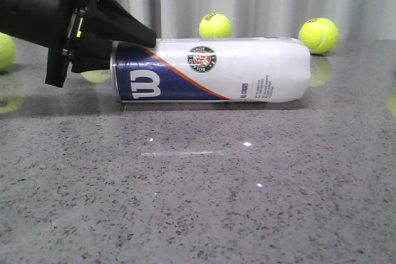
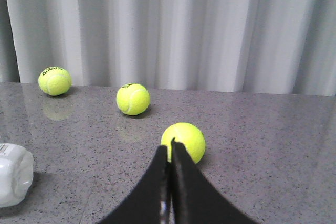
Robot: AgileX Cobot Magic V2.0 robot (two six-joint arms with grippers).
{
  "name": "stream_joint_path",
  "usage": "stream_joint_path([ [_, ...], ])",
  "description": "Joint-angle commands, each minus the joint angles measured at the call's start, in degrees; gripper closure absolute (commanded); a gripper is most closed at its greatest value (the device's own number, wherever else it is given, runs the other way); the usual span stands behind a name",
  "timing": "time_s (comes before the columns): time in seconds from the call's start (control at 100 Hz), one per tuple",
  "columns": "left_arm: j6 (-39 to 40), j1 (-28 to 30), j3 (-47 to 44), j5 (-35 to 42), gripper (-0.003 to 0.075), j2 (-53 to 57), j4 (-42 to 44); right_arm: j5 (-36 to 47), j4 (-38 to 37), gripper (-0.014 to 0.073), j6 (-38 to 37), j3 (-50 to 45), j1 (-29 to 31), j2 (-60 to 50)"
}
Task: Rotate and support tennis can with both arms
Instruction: 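Grasp the can's open end with the left gripper, then lift the can with the left gripper and rotate it upright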
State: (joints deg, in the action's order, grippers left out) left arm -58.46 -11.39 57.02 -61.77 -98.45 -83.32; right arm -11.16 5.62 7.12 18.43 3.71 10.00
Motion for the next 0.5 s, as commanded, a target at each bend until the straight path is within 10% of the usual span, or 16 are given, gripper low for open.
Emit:
stream_joint_path([
  [0.0,-3.0,-0.3,1.7,-4.3,0.0739,2.2,-4.3,4.9,-0.3,0.0662,0.0,1.5,0.3,0.7],
  [0.49,-6.0,2.0,1.7,-9.3,0.0741,18.6,4.6,4.9,-0.3,0.0662,0.0,1.5,0.3,0.7],
])
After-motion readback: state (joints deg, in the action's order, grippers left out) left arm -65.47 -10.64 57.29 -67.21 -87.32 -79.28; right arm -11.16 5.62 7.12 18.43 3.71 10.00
